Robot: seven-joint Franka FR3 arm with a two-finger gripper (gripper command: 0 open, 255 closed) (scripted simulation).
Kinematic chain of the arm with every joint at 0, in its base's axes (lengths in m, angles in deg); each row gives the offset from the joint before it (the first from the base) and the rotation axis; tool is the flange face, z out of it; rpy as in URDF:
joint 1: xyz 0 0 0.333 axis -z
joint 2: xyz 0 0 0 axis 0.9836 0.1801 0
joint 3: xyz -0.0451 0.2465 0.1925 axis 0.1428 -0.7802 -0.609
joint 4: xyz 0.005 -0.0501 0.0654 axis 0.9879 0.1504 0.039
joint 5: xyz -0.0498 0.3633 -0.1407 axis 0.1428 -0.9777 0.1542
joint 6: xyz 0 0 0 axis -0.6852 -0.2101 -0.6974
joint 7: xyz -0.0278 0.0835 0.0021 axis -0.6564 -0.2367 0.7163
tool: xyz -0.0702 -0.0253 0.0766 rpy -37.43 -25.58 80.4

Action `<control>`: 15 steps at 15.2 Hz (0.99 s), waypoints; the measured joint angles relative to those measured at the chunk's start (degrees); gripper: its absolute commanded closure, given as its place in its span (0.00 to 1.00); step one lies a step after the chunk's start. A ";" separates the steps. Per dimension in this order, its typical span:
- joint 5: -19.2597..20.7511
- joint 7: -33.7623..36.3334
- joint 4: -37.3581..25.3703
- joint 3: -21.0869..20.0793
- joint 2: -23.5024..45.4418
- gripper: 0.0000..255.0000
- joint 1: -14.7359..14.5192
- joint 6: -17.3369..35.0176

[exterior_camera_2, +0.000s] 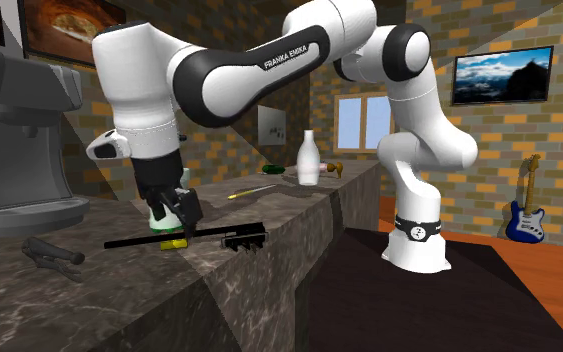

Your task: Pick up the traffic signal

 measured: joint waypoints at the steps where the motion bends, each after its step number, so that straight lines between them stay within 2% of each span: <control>1: -0.08 0.11 0.01 -0.06 0.45 0.00 0.06 0.43; 4: -0.20 0.50 0.89 -0.20 1.24 0.00 0.09 2.01; 5: -0.22 0.54 0.96 -0.22 1.41 1.00 0.12 2.24; 15: -0.25 0.57 0.98 -0.24 1.57 1.00 0.16 2.46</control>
